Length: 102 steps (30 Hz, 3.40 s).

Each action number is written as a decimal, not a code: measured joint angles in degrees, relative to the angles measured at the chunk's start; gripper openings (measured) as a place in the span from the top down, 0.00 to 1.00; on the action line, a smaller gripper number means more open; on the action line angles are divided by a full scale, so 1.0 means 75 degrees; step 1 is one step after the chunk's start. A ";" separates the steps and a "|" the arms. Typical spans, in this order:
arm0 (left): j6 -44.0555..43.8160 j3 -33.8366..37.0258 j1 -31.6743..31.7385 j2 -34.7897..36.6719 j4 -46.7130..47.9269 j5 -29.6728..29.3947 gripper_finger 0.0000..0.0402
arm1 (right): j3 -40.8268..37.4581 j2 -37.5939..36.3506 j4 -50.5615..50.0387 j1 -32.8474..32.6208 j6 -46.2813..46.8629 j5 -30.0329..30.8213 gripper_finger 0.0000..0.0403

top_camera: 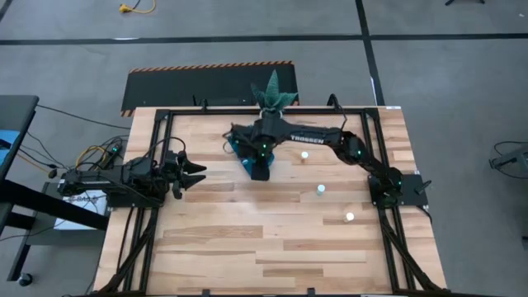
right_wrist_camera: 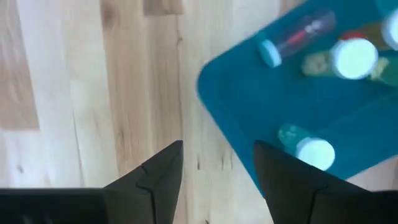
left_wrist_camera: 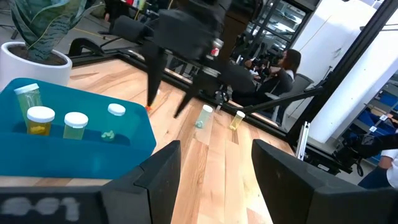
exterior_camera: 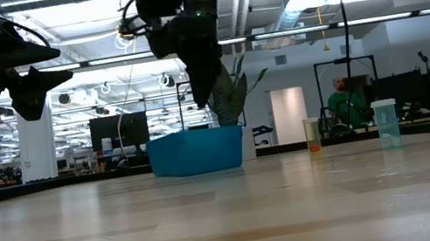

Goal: Pick and place pill bottles into a basket
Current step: Move the blue bin to the center of the table

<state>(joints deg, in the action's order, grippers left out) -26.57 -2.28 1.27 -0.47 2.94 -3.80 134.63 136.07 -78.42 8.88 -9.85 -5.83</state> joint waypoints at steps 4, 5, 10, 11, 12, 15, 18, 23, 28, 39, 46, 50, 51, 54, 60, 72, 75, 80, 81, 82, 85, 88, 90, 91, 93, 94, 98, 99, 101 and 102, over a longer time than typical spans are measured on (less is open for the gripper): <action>0.0000 0.0000 -0.0001 0.0000 0.0000 -0.0002 0.54 | 0.0000 0.0000 -0.0076 -0.0153 -0.0475 0.0251 0.51; 0.0000 0.0000 0.0001 0.0000 0.0000 -0.0002 0.54 | 0.0000 0.0000 -0.0072 -0.0153 -0.0538 0.0257 0.51; 0.0000 0.0000 -0.0001 0.0000 0.0000 -0.0002 0.54 | 0.0000 0.0000 -0.0066 -0.0048 -0.0752 0.0260 0.50; 0.0000 0.0000 -0.0001 0.0000 0.0000 0.0001 0.54 | 0.0000 0.0000 -0.0066 -0.0021 -0.0757 0.0252 0.50; 0.0000 0.0000 0.0000 0.0000 0.0000 -0.0001 0.54 | 0.0000 0.0000 -0.0066 -0.0001 -0.0757 0.0250 0.51; 0.0000 0.0000 -0.0001 -0.0002 0.0000 -0.0002 0.54 | 0.0000 0.0000 -0.0073 0.0048 -0.0767 0.0210 0.52; 0.0000 0.0000 0.0000 0.0000 0.0000 0.0000 0.54 | 0.0000 0.0003 -0.0105 0.0024 -0.0944 0.0194 0.52; 0.0000 0.0000 -0.0001 -0.0001 0.0000 -0.0002 0.54 | 0.0000 0.0006 -0.0050 -0.0043 -0.0973 0.0172 0.51; 0.0000 0.0000 0.0002 -0.0003 0.0000 0.0001 0.54 | -0.0266 0.0027 0.0101 -0.0083 -0.0973 0.0190 0.49; 0.0000 0.0000 -0.0001 0.0000 0.0000 0.0001 0.54 | -0.0716 0.0026 0.0380 -0.0130 -0.1080 0.0190 0.50; 0.0000 0.0000 -0.0001 0.0000 0.0000 0.0001 0.54 | -0.0711 0.0026 0.0592 -0.0121 -0.1271 0.0181 0.54; 0.0000 0.0000 0.0001 0.0000 0.0000 0.0001 0.54 | -0.0716 0.0218 0.0487 -0.0118 -0.1342 0.0187 0.56; 0.0000 0.0000 -0.0001 -0.0001 0.0000 -0.0001 0.54 | -0.0716 0.0301 0.0486 -0.0121 -0.1346 0.0188 0.56; 0.0000 0.0000 0.0000 -0.0003 0.0000 0.0006 0.54 | -0.0714 0.0399 0.0512 -0.0121 -0.1349 0.0186 0.56; 0.0000 0.0000 -0.0001 -0.0003 0.0000 0.0010 0.54 | -0.0705 0.0472 0.0650 -0.0115 -0.1349 0.0187 0.59; 0.0000 0.0000 -0.0001 -0.0003 0.0000 0.0007 0.54 | -0.0705 0.0469 0.0730 -0.0113 -0.1346 0.0184 0.78; 0.0000 0.0000 -0.0001 -0.0003 0.0000 0.0007 0.54 | -0.0705 0.0469 0.0729 -0.0115 -0.1346 0.0187 0.80; 0.0000 0.0000 -0.0001 -0.0003 0.0000 0.0007 0.54 | -0.0705 0.0469 0.0730 -0.0115 -0.1290 0.0185 0.81; 0.0000 0.0000 0.0002 -0.0003 0.0000 0.0007 0.54 | -0.0705 0.0469 0.0727 -0.0115 -0.1290 0.0184 0.81; 0.0000 0.0000 -0.0001 -0.0003 0.0000 0.0004 0.54 | -0.0705 0.0469 0.0727 -0.0115 -0.1290 0.0184 0.81; 0.0000 0.0000 0.0001 -0.0003 0.0000 0.0004 0.54 | -0.0705 0.0469 0.0727 -0.0115 -0.1284 0.0184 0.81; 0.0000 0.0000 0.0000 -0.0003 0.0000 0.0004 0.54 | -0.0705 0.0469 0.0727 -0.0115 -0.1219 0.0184 0.81; 0.0000 0.0000 -0.0001 -0.0003 0.0000 0.0004 0.54 | -0.0705 0.0469 0.0727 -0.0115 -0.1150 0.0181 0.81; 0.0000 0.0000 -0.0001 -0.0003 0.0000 0.0004 0.54 | -0.0705 0.0469 0.0727 -0.0115 -0.1145 0.0181 0.81; 0.0000 0.0000 0.0000 -0.0003 0.0000 0.0004 0.54 | -0.0705 0.0469 0.0726 -0.0115 -0.1145 0.0178 0.81; 0.0000 0.0000 -0.0001 -0.0003 0.0000 0.0004 0.54 | -0.0705 0.0469 0.0727 -0.0115 -0.1145 0.0181 0.81; 0.0000 0.0000 -0.0001 -0.0003 0.0000 0.0004 0.54 | -0.0705 0.0466 0.0724 -0.0115 -0.1145 0.0180 0.82; 0.0000 0.0000 -0.0001 -0.0003 0.0000 0.0004 0.54 | -0.0705 0.0466 0.0724 -0.0115 -0.1145 0.0181 0.82; 0.0000 0.0000 -0.0001 -0.0003 0.0000 0.0004 0.54 | -0.0705 0.0466 0.0724 -0.0115 -0.1145 0.0179 0.84; 0.0000 0.0000 -0.0001 -0.0003 0.0000 0.0004 0.54 | -0.0705 0.0466 0.0724 -0.0115 -0.1145 0.0181 0.84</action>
<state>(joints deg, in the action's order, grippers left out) -26.57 -2.28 1.26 -0.49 2.94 -3.77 129.34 139.57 -72.99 8.01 -18.44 -4.47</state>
